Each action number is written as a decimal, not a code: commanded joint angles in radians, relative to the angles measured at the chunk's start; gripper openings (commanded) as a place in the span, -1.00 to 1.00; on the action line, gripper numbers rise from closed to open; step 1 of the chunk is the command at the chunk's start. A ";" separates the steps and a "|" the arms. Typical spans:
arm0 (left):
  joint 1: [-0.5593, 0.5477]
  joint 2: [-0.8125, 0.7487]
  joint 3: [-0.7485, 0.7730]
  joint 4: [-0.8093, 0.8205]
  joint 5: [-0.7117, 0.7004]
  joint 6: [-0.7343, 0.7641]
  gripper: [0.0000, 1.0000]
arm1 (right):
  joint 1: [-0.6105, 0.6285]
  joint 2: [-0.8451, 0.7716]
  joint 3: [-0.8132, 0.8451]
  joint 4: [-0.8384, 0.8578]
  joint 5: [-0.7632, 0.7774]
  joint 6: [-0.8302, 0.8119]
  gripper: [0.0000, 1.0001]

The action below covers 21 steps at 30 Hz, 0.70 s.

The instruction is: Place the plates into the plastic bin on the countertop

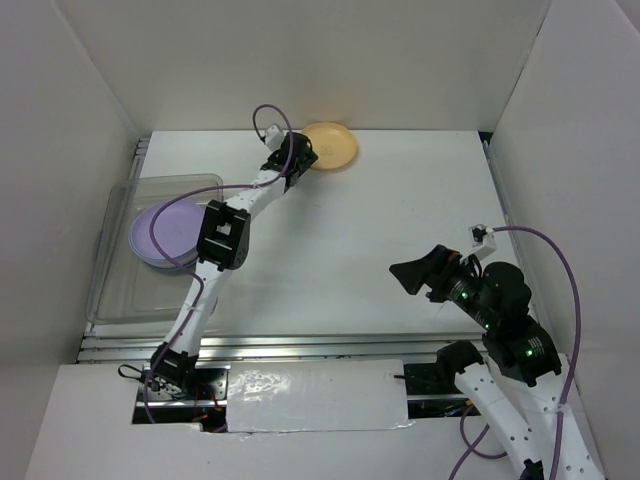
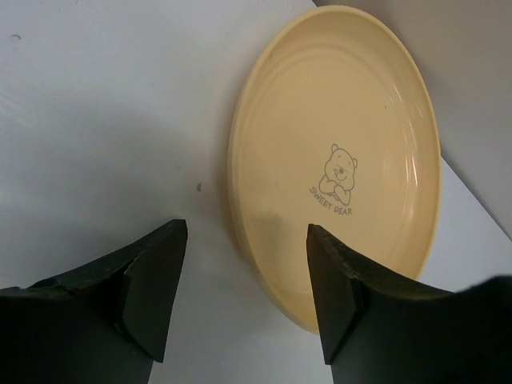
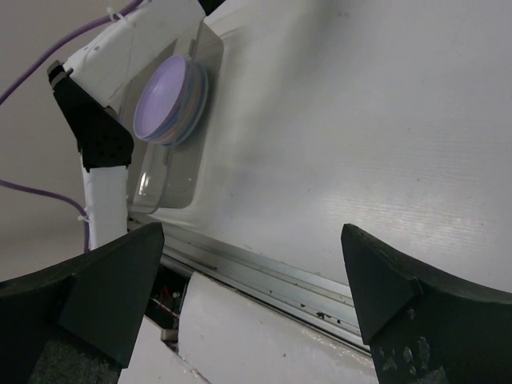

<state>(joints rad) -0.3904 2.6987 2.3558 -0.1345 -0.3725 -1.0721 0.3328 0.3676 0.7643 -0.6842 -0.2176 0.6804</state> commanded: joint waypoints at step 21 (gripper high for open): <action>-0.011 -0.129 -0.205 -0.019 -0.014 0.047 -1.00 | -0.005 -0.098 0.128 -0.081 -0.017 -0.050 1.00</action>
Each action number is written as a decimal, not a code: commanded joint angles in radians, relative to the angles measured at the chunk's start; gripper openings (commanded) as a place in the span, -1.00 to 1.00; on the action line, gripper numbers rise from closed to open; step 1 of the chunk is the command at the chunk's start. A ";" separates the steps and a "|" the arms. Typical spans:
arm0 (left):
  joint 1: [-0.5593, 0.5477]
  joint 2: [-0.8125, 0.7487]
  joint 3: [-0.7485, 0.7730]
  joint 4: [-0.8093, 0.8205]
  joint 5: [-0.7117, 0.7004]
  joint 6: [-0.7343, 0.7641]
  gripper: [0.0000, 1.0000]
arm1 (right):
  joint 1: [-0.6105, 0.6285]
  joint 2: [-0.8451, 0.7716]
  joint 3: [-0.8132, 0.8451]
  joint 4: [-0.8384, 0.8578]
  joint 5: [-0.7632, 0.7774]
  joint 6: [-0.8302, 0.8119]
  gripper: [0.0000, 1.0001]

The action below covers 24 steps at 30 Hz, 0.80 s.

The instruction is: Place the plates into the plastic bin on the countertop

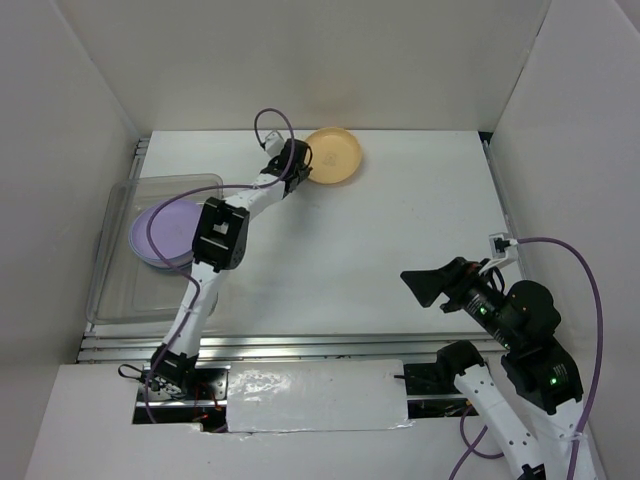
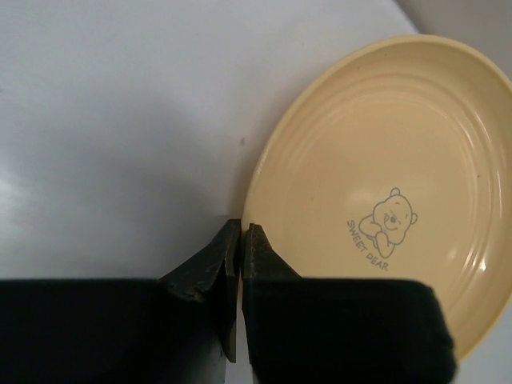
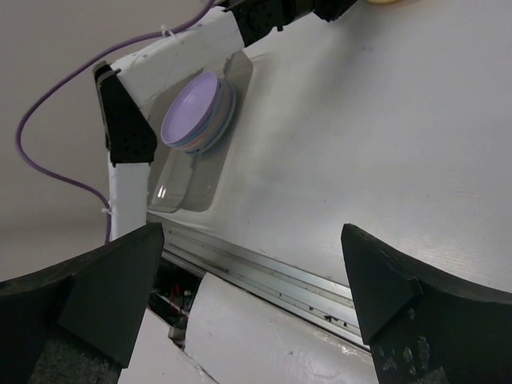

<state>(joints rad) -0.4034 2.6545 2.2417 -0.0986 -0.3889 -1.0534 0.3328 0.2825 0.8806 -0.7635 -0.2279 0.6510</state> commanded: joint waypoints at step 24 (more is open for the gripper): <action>0.697 -1.406 -0.795 -0.684 0.249 0.384 -1.00 | -0.006 0.110 -0.089 0.128 -0.025 0.048 1.00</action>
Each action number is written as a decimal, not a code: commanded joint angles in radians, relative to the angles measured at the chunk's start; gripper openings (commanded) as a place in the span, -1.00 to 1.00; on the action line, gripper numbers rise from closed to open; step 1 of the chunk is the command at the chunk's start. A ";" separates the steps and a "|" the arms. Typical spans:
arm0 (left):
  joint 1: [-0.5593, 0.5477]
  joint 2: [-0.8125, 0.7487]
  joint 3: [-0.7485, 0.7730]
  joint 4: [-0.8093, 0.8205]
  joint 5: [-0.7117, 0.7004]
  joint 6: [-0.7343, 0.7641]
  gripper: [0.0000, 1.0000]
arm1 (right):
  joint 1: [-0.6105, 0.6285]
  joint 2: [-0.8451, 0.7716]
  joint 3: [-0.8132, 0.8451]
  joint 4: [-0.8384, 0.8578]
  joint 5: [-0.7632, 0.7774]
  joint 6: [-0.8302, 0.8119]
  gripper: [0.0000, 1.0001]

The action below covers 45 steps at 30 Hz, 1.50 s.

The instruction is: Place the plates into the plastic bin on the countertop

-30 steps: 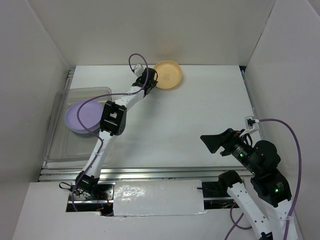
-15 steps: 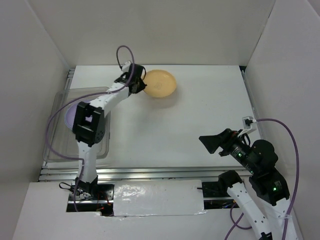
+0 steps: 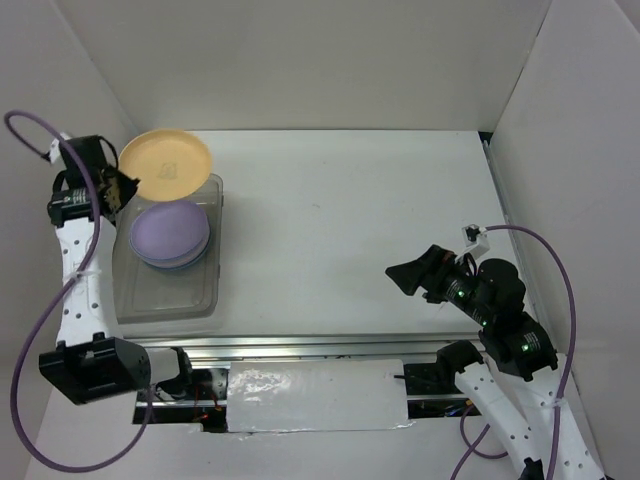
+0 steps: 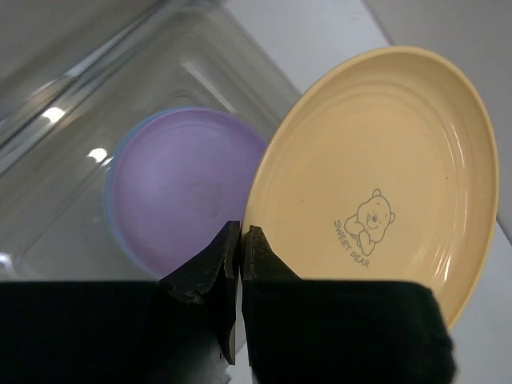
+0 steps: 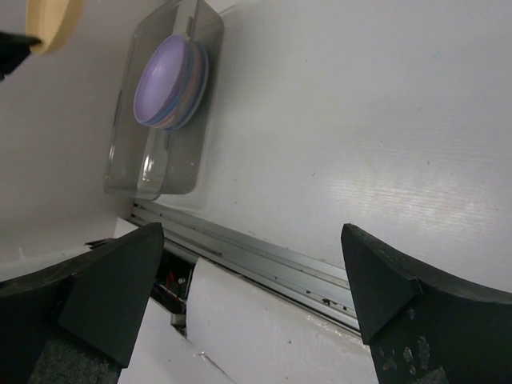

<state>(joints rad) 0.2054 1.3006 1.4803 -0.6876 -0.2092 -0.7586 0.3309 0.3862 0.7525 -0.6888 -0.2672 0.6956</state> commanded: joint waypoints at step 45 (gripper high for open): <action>0.112 -0.532 -0.161 -0.256 0.254 0.186 0.99 | -0.003 0.088 0.395 -0.291 0.264 -0.163 1.00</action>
<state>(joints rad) 0.3408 0.8478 1.2900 -0.8280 -0.0208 -0.6075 0.3309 0.4580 1.0321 -0.8497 -0.1272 0.6186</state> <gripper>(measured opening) 0.993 0.997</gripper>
